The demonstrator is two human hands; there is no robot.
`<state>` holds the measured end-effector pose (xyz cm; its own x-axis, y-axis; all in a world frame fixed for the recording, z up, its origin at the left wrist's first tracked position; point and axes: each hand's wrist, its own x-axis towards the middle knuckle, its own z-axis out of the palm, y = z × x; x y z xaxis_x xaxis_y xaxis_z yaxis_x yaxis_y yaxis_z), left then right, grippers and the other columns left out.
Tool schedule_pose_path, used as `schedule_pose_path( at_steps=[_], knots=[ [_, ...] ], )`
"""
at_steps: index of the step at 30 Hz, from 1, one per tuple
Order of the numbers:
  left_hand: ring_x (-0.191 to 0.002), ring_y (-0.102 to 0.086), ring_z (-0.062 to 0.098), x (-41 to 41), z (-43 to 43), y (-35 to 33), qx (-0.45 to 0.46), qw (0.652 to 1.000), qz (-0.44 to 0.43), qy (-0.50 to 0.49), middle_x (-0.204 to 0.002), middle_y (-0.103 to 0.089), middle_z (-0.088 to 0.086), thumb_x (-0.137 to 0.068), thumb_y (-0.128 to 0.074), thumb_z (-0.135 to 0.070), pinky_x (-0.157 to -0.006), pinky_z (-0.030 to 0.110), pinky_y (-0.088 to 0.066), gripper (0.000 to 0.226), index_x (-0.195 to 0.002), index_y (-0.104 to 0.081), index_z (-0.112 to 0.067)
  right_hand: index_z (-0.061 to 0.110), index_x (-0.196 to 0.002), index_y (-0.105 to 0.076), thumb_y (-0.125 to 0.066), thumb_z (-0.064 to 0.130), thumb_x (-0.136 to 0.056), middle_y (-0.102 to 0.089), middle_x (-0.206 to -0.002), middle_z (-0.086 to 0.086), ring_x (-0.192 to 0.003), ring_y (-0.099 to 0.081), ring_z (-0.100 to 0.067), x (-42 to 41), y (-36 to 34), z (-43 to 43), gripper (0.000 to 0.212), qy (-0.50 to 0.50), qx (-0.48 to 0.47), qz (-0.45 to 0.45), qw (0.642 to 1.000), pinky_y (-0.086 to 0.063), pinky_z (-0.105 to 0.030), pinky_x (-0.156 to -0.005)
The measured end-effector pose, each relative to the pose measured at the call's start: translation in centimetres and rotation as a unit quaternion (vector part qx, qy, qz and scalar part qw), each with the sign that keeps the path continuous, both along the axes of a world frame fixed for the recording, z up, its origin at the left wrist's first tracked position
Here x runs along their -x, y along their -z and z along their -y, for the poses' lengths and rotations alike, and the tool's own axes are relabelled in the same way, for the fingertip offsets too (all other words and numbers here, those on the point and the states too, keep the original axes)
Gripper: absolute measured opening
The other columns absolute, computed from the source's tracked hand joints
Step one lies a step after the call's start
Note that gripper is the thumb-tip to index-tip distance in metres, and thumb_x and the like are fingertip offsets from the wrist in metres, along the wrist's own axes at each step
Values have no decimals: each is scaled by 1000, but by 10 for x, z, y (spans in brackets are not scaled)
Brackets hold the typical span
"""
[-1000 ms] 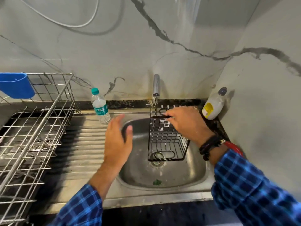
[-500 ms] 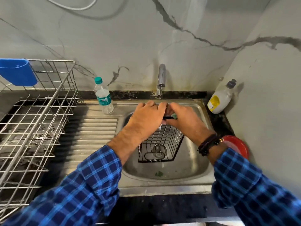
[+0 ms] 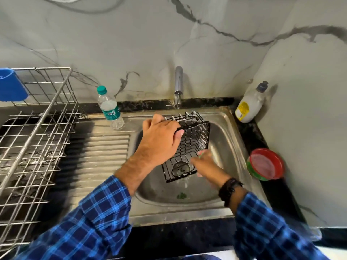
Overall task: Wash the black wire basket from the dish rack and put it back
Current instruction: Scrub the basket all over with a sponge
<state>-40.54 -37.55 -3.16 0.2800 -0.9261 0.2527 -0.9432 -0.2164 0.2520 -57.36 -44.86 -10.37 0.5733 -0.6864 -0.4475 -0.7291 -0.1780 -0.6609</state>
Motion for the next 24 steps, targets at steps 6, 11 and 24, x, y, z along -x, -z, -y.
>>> schedule_pose_path(
  at_steps=[6,11,24],
  knots=[
    [-95,-46,21,14,-7,-11,65,998,7,-1,-90,-71,-9,-98,-39,-45,-80,43,-35,33,-97,-64,-23,7,-117,-51,-40,8,-98,-55,-121,-17,-95,-60,-24,-30,48,-3,22,11,153,-95,984,-45,-29,-74],
    [-90,-34,14,20,-3,-22,92,995,-6,23,-93,-70,-8,-98,-40,-45,-76,38,-31,34,-101,-64,-21,7,-130,-53,-56,1,-94,-49,-132,-14,-112,-60,-28,-36,43,-5,37,-27,245,-101,964,-52,-34,-91],
    [-83,-52,26,4,-8,-14,166,979,96,76,-72,-67,-2,-98,-47,-40,-75,42,-41,32,-92,-65,-14,14,-113,-65,-60,8,-94,-64,-114,-6,-102,-64,-22,-34,31,21,20,-33,311,-100,944,-54,-30,-84]
  ],
)
